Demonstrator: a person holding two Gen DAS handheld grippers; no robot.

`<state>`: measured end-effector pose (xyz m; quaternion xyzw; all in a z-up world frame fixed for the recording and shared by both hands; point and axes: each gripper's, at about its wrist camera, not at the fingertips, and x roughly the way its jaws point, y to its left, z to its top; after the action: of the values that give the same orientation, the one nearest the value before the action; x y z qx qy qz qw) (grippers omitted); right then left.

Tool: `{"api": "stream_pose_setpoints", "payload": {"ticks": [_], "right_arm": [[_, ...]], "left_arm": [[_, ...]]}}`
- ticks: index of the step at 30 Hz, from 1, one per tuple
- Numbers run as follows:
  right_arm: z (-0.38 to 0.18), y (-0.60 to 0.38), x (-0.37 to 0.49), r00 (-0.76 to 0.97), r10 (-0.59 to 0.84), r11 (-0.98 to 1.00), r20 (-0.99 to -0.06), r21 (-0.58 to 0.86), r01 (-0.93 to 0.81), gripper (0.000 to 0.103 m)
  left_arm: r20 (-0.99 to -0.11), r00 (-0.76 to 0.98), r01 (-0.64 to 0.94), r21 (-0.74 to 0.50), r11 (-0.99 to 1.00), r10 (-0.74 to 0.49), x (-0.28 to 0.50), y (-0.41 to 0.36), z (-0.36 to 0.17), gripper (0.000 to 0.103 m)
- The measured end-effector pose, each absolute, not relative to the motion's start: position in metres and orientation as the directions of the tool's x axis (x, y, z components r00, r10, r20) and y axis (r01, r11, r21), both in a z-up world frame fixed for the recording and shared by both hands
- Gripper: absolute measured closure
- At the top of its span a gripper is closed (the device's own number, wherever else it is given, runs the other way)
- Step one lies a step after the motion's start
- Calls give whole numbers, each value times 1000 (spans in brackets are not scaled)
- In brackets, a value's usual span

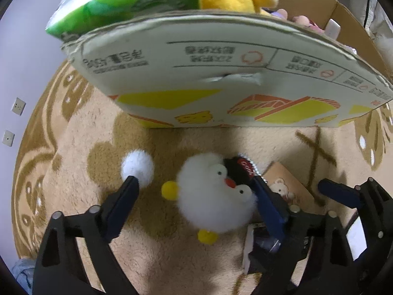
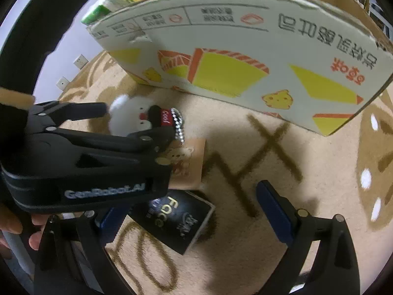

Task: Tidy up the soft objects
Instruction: 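Move the left tool to the white penguin plush and close on it, then lift the penguin with the left tool while the right tool grasps the black Face tissue pack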

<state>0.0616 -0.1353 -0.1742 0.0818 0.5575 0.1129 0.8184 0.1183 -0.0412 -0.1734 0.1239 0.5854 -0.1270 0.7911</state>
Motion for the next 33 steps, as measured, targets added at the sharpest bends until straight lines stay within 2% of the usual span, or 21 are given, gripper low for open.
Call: {"api": "stream_pose_setpoints", "payload": {"ticks": [2,4,7,11,14,16,21,24,33], "right_arm": [[-176,-131,63,352,271,963,-896,253,-97,0],[-177,-130,62,352,270,963,-896,251,-98,0],[-176,-130,62,350,266,964,-898,253,-81,0],[-176,-126,62,333,254,967,-908,251,-54,1],[-178,-121,62,326,249,968,-912,248,-45,6],[-177,-119,62,328,242,970,-913,241,-43,15],[-178,-121,60,298,253,962,-920,271,18,23],[-178,-125,58,304,250,960,-919,277,48,33],[-170,-142,50,362,223,958,-905,272,89,40]], "left_arm": [[-956,285,352,40,935,-67,117,-44,-173,27],[-960,268,359,17,933,-85,116,-47,-171,50],[-960,270,353,31,935,-70,112,-49,-167,58],[-958,283,324,43,945,-53,111,-44,-163,59],[-954,297,289,61,955,-29,112,-39,-158,60],[-952,306,268,73,961,-13,114,-35,-155,60],[-948,318,227,83,970,7,116,-26,-149,60],[-939,344,231,105,967,20,109,-28,-140,60],[-909,416,210,119,970,22,92,-14,-107,60]]}}
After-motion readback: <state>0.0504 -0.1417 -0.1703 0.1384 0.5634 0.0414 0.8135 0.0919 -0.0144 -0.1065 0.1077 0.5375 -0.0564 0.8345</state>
